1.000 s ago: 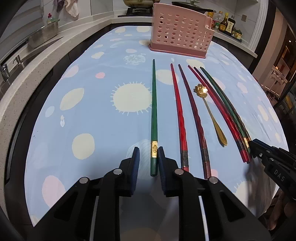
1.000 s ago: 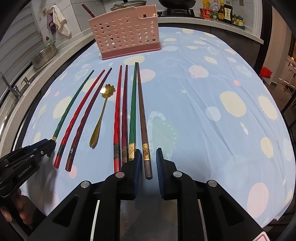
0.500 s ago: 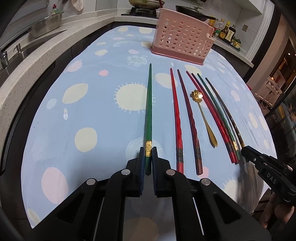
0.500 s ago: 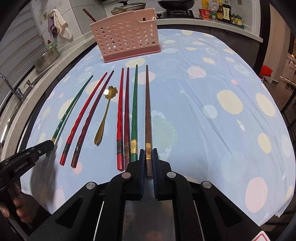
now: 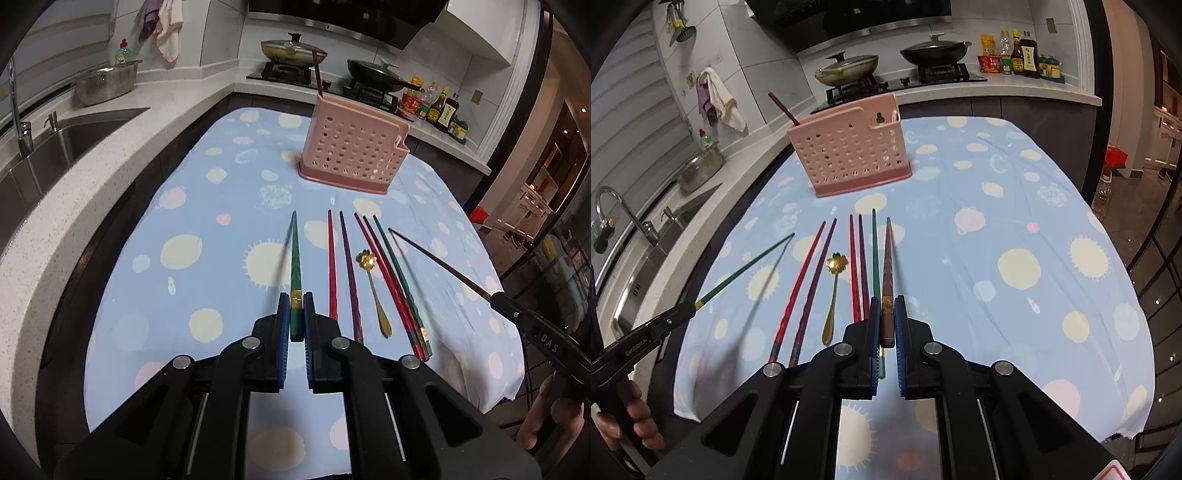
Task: Organize utensils
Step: 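Lift and carry both chopsticks over the pink holder with both tools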
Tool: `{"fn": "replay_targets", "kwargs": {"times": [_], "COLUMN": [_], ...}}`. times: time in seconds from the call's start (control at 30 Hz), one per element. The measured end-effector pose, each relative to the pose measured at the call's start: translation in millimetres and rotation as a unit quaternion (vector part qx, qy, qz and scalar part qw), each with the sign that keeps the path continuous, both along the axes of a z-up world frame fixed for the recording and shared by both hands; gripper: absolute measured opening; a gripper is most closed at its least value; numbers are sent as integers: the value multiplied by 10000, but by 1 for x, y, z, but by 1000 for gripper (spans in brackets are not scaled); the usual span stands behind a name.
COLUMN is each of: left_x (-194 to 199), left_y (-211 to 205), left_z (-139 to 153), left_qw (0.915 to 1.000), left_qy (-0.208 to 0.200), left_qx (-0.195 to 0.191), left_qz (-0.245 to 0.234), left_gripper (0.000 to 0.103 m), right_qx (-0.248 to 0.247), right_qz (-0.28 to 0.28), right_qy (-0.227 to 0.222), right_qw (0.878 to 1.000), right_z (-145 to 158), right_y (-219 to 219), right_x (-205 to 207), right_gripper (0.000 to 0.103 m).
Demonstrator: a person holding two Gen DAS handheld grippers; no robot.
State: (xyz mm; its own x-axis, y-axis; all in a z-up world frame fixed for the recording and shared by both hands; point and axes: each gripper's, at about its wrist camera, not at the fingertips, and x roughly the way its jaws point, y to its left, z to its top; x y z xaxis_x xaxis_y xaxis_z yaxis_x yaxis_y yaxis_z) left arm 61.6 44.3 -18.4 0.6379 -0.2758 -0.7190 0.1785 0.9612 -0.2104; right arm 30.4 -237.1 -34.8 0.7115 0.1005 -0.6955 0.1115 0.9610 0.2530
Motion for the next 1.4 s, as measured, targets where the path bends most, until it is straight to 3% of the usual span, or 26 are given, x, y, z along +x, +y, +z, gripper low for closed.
{"fn": "replay_targets", "kwargs": {"times": [0.47,1.03,1.4], "left_x": [20,70,117], "left_y": [8,-4,-30], "left_z": [69,115,186], "left_qw": [9966,9915,9777], "left_qy": [-748,-1237,-2000], "left_qx": [-320,-390,-559], "left_qz": [95,-60,-326], "left_gripper": [7,7,7], "right_qx": [211,360,694], "right_qz": [-111,-195,-58], "right_qy": [-652,-1234,-1885], "right_qw": [9976,9915,9796], "right_z": [58,108,159], "right_y": [-16,-40,-50], "right_x": [18,55,110], "right_gripper": [7,7,7]}}
